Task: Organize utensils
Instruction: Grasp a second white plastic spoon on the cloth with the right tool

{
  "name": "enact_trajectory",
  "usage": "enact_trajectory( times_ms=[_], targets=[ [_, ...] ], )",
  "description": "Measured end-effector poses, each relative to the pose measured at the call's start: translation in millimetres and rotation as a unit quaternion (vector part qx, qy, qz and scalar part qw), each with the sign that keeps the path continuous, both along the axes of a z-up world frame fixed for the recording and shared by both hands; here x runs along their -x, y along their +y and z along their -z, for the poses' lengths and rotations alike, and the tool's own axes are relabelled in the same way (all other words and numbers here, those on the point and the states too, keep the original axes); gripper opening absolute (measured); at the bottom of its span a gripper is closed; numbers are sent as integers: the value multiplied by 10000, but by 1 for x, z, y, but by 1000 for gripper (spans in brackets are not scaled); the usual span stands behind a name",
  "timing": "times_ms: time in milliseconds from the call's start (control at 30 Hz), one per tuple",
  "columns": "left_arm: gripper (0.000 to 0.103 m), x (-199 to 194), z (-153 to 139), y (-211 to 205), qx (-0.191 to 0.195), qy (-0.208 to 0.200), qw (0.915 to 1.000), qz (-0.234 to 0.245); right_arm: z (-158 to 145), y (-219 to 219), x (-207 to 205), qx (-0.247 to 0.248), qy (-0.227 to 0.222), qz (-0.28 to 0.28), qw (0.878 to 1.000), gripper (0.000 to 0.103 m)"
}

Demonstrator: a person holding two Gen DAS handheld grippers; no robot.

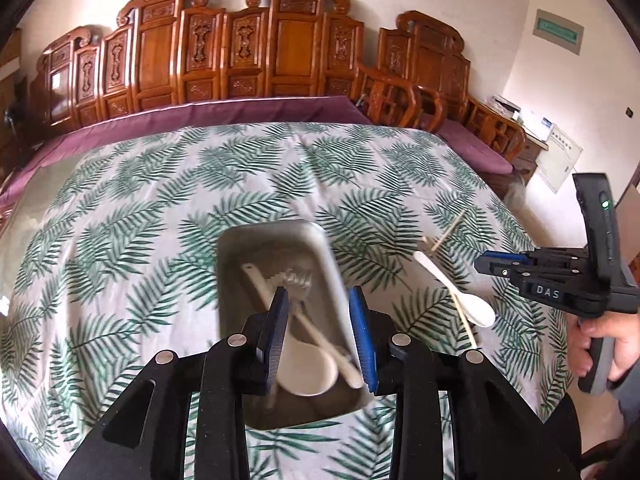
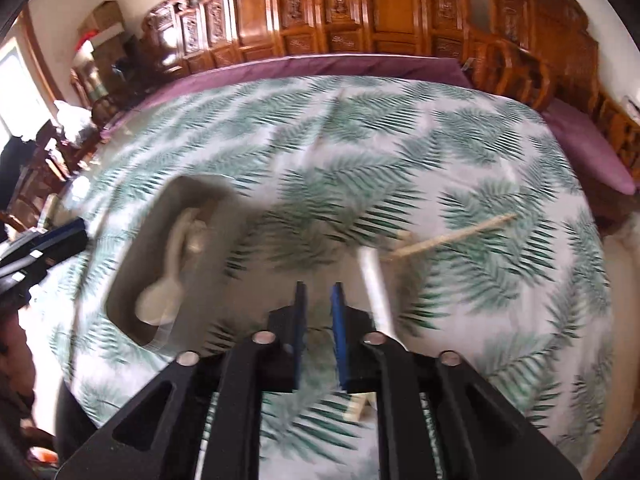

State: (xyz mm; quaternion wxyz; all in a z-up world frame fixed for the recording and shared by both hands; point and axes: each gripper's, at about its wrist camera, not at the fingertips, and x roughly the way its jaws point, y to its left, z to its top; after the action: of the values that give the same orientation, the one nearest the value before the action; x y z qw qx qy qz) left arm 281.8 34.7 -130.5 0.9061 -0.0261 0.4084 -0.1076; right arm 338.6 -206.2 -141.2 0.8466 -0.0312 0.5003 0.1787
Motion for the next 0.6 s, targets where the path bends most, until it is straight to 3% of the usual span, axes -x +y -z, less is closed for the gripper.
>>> enact_trajectory(
  times_ms=[167, 267, 600],
  targets=[
    [36, -3, 6, -25, -1, 80, 9998, 182, 27, -28, -5, 181, 217, 40, 9996, 20],
    [36, -4, 11, -37, -18, 147, 9995, 284, 43, -32, -6, 244, 343, 48, 9991, 24],
    [37, 1, 22, -60, -65, 322, 9982, 494, 81, -26, -11, 292, 702, -120, 9970, 27]
  ],
)
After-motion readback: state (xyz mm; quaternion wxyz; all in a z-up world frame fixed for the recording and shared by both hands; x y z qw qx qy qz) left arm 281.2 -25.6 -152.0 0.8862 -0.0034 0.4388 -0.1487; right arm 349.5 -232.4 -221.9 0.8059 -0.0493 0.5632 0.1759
